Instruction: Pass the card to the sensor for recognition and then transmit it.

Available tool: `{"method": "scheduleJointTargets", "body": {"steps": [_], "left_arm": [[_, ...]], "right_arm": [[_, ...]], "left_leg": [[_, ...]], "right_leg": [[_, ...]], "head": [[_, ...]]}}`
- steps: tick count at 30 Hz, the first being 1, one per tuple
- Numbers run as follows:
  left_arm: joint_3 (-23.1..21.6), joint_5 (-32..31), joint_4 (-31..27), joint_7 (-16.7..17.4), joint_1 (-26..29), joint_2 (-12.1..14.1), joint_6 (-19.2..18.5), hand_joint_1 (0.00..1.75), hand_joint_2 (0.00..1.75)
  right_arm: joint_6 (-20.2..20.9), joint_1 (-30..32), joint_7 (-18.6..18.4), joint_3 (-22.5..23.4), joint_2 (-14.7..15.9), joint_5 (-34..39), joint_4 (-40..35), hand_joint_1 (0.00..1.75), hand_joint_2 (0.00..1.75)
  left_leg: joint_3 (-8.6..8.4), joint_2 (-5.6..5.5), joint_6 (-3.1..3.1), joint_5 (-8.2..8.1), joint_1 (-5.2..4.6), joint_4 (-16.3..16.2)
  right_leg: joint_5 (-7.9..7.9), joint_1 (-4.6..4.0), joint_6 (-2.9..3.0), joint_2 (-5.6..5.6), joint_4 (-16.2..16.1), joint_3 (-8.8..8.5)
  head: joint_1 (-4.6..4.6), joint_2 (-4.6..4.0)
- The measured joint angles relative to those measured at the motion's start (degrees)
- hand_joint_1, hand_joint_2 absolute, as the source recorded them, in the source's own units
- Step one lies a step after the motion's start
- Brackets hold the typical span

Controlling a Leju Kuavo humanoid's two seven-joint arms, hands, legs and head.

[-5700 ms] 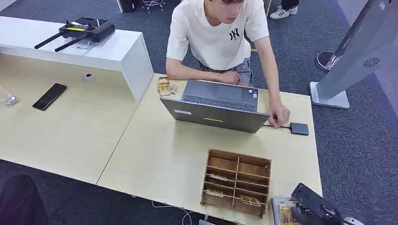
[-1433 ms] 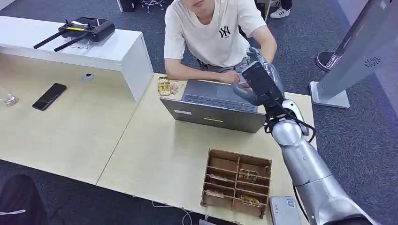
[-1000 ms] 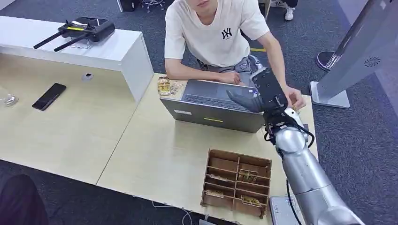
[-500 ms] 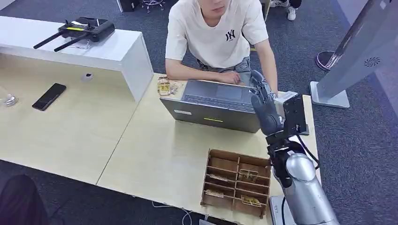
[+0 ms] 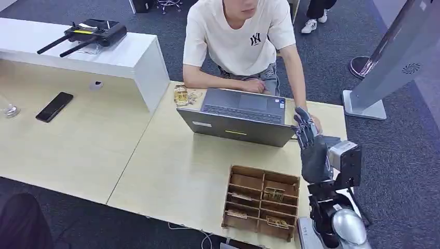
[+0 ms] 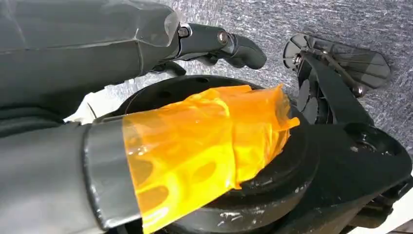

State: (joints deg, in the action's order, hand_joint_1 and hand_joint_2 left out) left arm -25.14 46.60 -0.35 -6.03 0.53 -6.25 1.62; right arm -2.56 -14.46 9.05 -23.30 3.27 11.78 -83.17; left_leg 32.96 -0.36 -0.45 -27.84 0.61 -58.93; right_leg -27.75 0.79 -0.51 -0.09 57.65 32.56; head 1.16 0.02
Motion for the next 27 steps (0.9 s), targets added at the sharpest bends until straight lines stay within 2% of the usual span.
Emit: {"method": "scheduleJointTargets", "body": {"steps": [11, 27], "left_arm": [[0.6, 1.2, 0.0, 0.0, 0.1, 0.0, 0.2, 0.0, 0.0], [1.5, 2.4, 0.0, 0.0, 0.1, 0.0, 0.3, 0.0, 0.0]], "right_arm": [[-0.9, 7.2, -1.3, 1.9, 2.0, 1.0, -5.1, 0.0, 0.0], [0.3, 10.5, -2.7, 1.9, 3.4, 1.6, -6.7, 0.0, 0.0]], "left_leg": [[0.01, 0.01, 0.0, 0.0, 0.0, 0.0], [0.01, 0.01, 0.01, -0.01, 0.0, 0.0]], "right_leg": [[0.0, 0.0, 0.0, 0.0, 0.0, 0.0], [0.0, 0.0, 0.0, 0.0, 0.0, -0.01]], "head": [[0.0, 0.0], [0.0, 0.0]]}}
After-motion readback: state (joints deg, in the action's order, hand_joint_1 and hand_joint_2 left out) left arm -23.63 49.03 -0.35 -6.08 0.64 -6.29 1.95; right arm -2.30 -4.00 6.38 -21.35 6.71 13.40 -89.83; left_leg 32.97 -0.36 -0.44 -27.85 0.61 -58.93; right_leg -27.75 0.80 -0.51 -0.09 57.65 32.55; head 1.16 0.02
